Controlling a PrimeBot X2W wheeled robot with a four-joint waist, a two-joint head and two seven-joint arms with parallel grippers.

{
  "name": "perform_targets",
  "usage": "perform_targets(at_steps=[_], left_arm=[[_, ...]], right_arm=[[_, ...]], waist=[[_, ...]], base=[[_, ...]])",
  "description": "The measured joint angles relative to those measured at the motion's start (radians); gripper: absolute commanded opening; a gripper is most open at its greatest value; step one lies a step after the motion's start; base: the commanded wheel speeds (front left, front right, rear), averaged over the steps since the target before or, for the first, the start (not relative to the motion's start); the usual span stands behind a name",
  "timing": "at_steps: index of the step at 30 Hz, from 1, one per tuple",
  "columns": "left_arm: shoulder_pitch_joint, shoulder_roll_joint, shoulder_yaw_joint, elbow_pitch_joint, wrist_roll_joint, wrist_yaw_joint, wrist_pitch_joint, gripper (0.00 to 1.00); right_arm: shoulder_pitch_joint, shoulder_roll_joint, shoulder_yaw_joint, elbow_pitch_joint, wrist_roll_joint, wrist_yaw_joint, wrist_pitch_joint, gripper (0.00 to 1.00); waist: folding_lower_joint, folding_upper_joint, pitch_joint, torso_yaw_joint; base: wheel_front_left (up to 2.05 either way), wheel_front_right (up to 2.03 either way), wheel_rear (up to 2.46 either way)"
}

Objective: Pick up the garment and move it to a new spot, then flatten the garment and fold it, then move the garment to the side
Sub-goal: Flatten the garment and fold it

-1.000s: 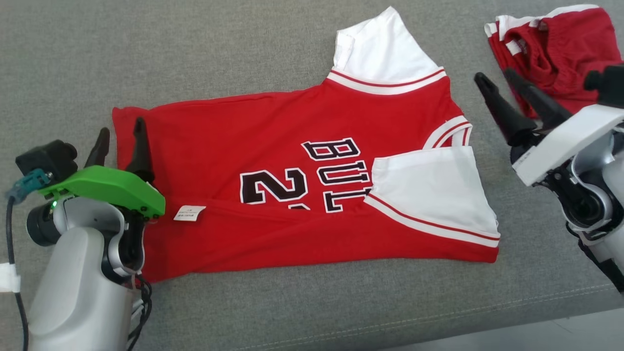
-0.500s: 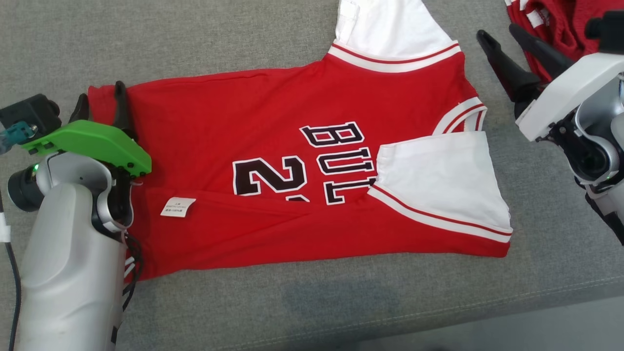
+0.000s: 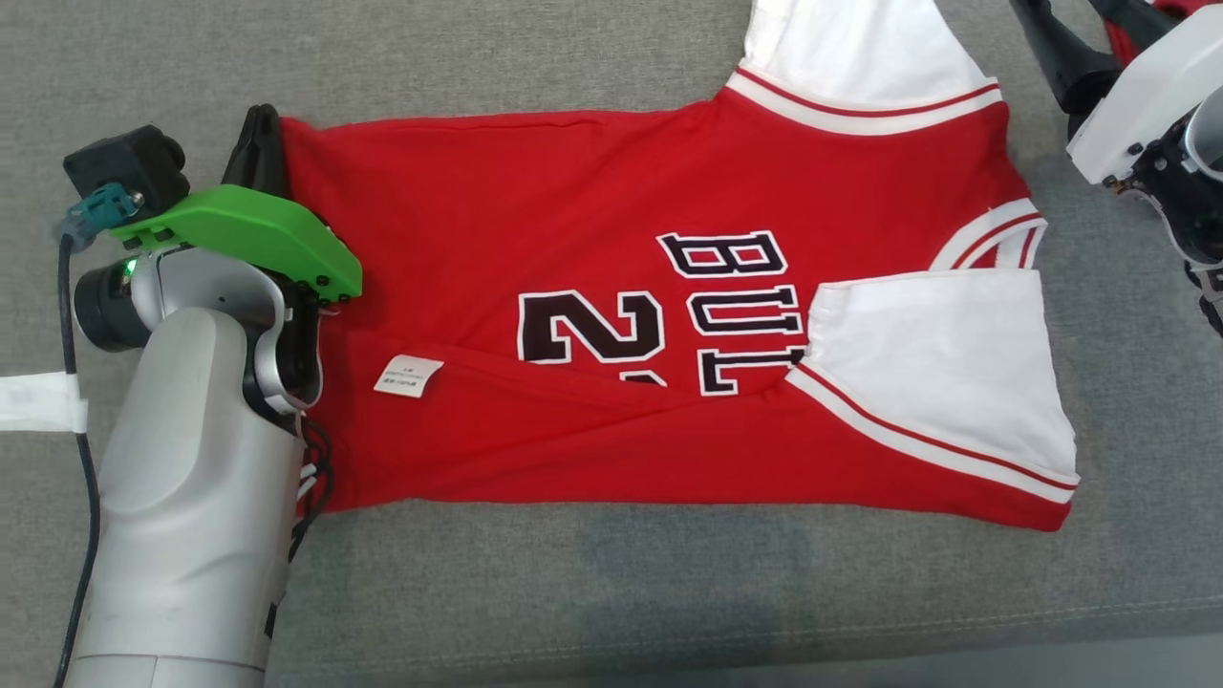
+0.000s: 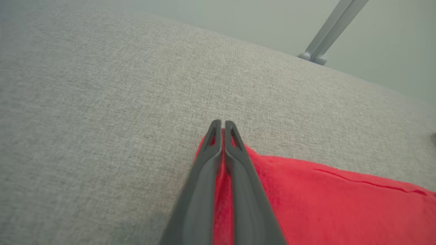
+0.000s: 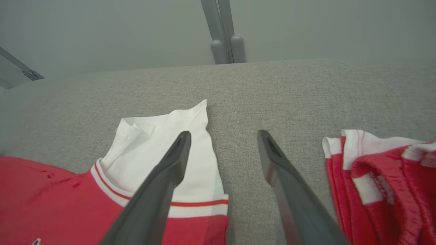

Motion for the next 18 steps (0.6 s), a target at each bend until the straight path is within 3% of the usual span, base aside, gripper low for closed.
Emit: perform_targets(at_steps=[18], left_arm=[[-0.009, -0.021, -0.162, -0.024, -0.022, -0.062, -0.070, 0.00]], right_arm=[[-0.146, -0.032, -0.011, 0.201, -0.004, -0.017, 0.115, 1.00]], waist=[[0.0000, 0.0000, 0.044, 0.184]], base=[[0.00, 0.00, 0.00]])
